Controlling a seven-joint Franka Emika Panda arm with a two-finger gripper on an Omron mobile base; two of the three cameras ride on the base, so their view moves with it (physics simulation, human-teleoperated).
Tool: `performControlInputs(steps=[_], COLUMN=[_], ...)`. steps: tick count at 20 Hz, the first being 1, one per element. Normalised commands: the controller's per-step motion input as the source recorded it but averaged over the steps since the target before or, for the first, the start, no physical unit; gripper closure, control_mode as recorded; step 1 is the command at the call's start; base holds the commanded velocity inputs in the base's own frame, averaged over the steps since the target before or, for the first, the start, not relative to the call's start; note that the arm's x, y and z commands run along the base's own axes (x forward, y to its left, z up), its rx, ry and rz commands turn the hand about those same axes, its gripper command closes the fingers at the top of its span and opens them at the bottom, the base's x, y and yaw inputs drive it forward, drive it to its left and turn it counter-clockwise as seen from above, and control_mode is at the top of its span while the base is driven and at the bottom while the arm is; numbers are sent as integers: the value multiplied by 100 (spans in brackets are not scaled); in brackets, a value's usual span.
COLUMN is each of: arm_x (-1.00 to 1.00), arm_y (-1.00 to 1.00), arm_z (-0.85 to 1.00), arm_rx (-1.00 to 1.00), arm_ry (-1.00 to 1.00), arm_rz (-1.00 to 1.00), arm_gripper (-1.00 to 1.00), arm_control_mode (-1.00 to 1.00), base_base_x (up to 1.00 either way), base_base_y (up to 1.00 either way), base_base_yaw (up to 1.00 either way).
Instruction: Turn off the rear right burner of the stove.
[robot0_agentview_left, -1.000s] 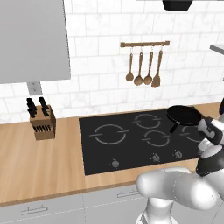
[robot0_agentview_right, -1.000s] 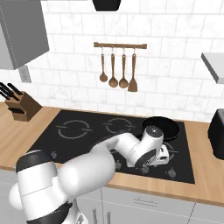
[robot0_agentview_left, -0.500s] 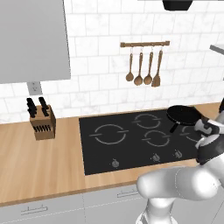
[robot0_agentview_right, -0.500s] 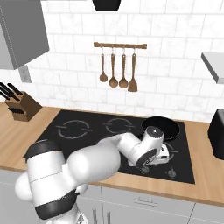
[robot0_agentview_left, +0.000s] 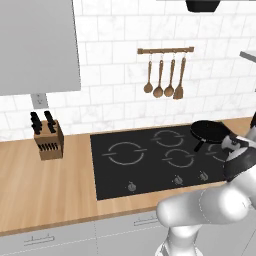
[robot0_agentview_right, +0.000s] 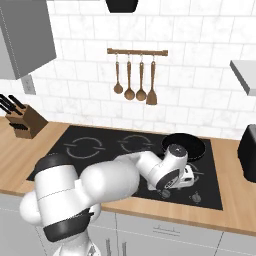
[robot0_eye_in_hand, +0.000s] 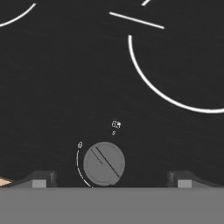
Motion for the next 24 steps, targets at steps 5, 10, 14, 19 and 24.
performControlInputs(steps=[5,10,14,19,24], arm_x=[-22,-3,2,9,13], arm_y=[8,15,8,0,0], arm_z=[-6,0,0,-1,-6], arm_rx=[-8,-1,-1,0,0], arm_ry=[0,0,0,0,0], arm_rz=[8,4,0,0,0], arm_gripper=[-100,-100,-100,-100,-100], arm_control_mode=[-100,-100,-100,-100,-100], base_base_x=[0,0,0,0,0], base_base_y=[0,0,0,0,0], base_base_yaw=[0,0,0,0,0])
